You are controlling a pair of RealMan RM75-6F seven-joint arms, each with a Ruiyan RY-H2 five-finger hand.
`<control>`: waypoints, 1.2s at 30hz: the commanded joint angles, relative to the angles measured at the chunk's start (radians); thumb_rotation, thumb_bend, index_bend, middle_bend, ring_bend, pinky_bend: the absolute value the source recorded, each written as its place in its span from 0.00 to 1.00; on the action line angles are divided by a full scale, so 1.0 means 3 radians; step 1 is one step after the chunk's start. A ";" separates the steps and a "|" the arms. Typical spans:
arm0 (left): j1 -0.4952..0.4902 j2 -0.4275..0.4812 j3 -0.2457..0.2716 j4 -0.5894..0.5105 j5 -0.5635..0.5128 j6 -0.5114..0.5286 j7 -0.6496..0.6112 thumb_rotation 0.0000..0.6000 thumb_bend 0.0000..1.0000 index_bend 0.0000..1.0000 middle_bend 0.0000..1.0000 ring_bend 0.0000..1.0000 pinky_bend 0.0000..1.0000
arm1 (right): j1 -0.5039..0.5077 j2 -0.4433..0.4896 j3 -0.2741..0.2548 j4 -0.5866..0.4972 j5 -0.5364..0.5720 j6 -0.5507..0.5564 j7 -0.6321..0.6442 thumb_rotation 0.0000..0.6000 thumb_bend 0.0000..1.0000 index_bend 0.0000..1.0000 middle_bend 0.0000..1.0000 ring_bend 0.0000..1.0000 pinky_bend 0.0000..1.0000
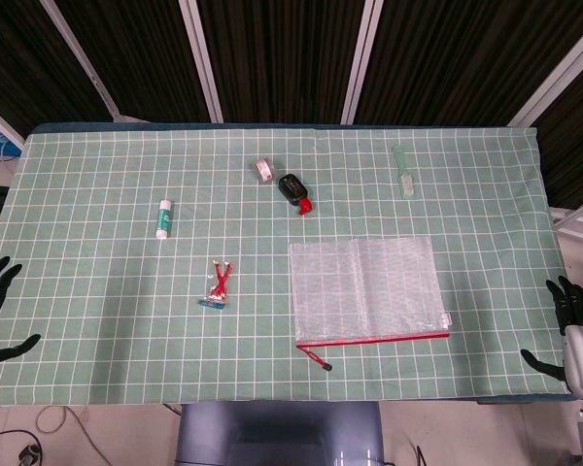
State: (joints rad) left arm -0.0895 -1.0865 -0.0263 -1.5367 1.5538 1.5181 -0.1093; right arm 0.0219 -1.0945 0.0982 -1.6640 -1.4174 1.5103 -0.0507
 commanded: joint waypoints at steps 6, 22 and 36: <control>-0.0001 0.0000 0.0001 0.0004 0.0007 0.0004 -0.0001 1.00 0.00 0.00 0.00 0.00 0.00 | 0.0000 0.0003 0.0000 -0.0002 -0.0003 -0.0001 0.0002 1.00 0.00 0.00 0.00 0.00 0.24; -0.0031 -0.0028 -0.0032 -0.0011 -0.0113 -0.0100 0.0064 1.00 0.00 0.00 0.00 0.00 0.00 | 0.0281 0.0152 0.0095 -0.0459 -0.0375 -0.0134 0.0333 1.00 0.03 0.00 0.08 0.10 0.31; -0.0038 -0.0010 -0.0032 -0.0032 -0.0141 -0.0135 0.0104 1.00 0.00 0.00 0.00 0.00 0.00 | 0.1007 -0.0138 0.0284 -0.1115 -0.0197 -0.0951 -0.0395 1.00 0.19 0.19 0.88 0.89 0.87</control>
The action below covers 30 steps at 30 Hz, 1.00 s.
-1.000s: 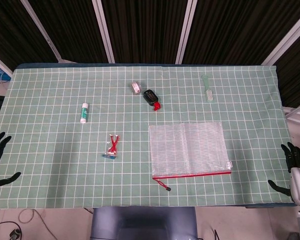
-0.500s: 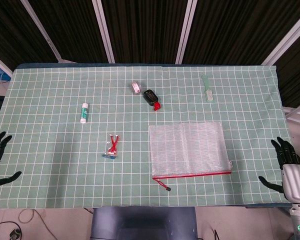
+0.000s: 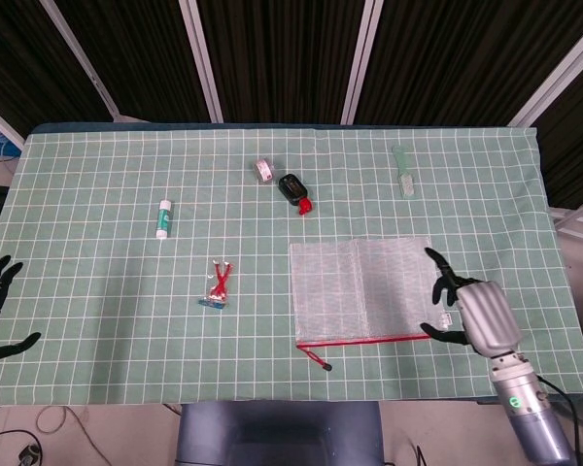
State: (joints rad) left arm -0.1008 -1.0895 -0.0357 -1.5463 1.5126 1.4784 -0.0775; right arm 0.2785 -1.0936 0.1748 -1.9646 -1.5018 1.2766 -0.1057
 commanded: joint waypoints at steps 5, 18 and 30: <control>-0.0010 0.0002 -0.0007 0.0000 -0.0026 -0.0030 -0.0014 1.00 0.00 0.00 0.00 0.00 0.00 | 0.0396 -0.0483 0.0019 -0.0178 0.0383 -0.0455 -0.0709 1.00 0.21 0.38 1.00 1.00 0.97; -0.0035 0.0006 -0.0014 0.0010 -0.0050 -0.0084 -0.0036 1.00 0.00 0.00 0.00 0.00 0.00 | 0.0768 -0.1593 -0.0095 0.0149 0.1355 -0.0532 -0.1719 1.00 0.23 0.49 1.00 1.00 1.00; -0.0044 0.0007 -0.0012 0.0022 -0.0044 -0.0093 -0.0069 1.00 0.00 0.00 0.00 0.00 0.00 | 0.0811 -0.2137 -0.0151 0.0455 0.1747 -0.0255 -0.1953 1.00 0.25 0.52 1.00 1.00 1.00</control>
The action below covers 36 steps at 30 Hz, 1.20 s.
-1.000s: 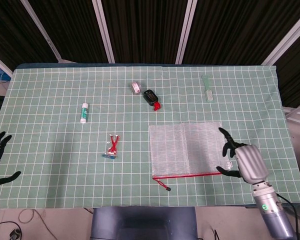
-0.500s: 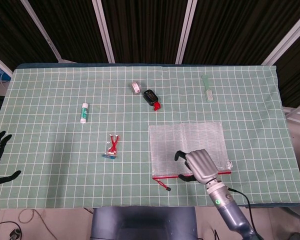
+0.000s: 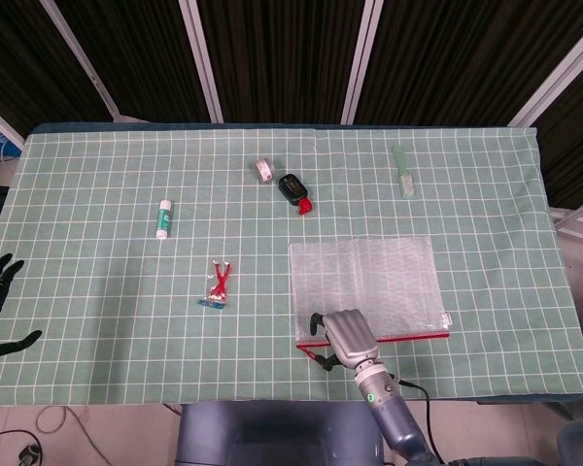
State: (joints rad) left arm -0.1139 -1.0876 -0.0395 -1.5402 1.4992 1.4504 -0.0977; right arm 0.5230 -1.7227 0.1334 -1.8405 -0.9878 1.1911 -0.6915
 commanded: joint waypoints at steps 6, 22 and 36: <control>-0.0002 0.0002 0.0003 0.0005 0.0006 -0.0001 -0.0017 1.00 0.00 0.00 0.00 0.00 0.00 | -0.0031 -0.0110 -0.0062 0.0122 0.0126 0.0081 0.0020 1.00 0.29 0.53 1.00 1.00 1.00; -0.0003 0.0001 0.0003 0.0016 0.0011 0.0007 -0.0041 1.00 0.00 0.00 0.00 0.00 0.00 | -0.0114 -0.0314 -0.0182 0.0280 0.0194 0.0151 0.0123 1.00 0.29 0.53 1.00 1.00 1.00; -0.0005 0.0005 0.0005 0.0015 0.0014 0.0008 -0.0065 1.00 0.00 0.00 0.00 0.00 0.00 | -0.0154 -0.0402 -0.0185 0.0334 0.0214 0.0199 0.0137 1.00 0.29 0.53 1.00 1.00 1.00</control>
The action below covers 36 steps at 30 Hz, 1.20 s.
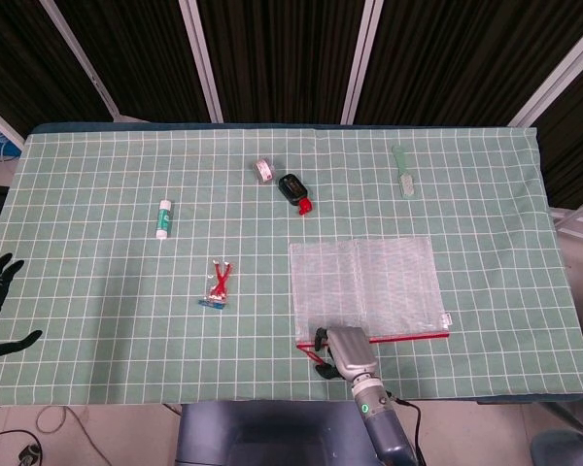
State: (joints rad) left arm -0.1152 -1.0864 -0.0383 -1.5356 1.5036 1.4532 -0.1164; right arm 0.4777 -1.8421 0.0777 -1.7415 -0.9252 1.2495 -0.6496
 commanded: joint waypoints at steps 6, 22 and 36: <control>0.0000 0.0005 0.0003 -0.0002 0.0001 -0.0002 -0.0015 1.00 0.00 0.00 0.00 0.00 0.00 | -0.0015 -0.0010 0.0003 0.0018 0.0041 0.0007 -0.0017 1.00 0.33 0.53 1.00 1.00 1.00; 0.0001 0.0016 0.0008 -0.0007 0.0002 -0.0008 -0.0053 1.00 0.00 0.00 0.00 0.00 0.00 | -0.0049 -0.0027 -0.0013 -0.0012 0.0138 0.0036 -0.0083 1.00 0.36 0.53 1.00 1.00 1.00; -0.0001 0.0021 0.0009 -0.0010 0.0003 -0.0012 -0.0072 1.00 0.00 0.00 0.00 0.00 0.00 | -0.0068 -0.0038 -0.0024 0.0012 0.0153 0.0022 -0.0066 1.00 0.45 0.53 1.00 1.00 1.00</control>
State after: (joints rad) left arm -0.1155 -1.0802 -0.0355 -1.5385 1.5045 1.4496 -0.1381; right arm 0.4575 -1.8535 0.0706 -1.7382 -0.8794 1.2560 -0.6692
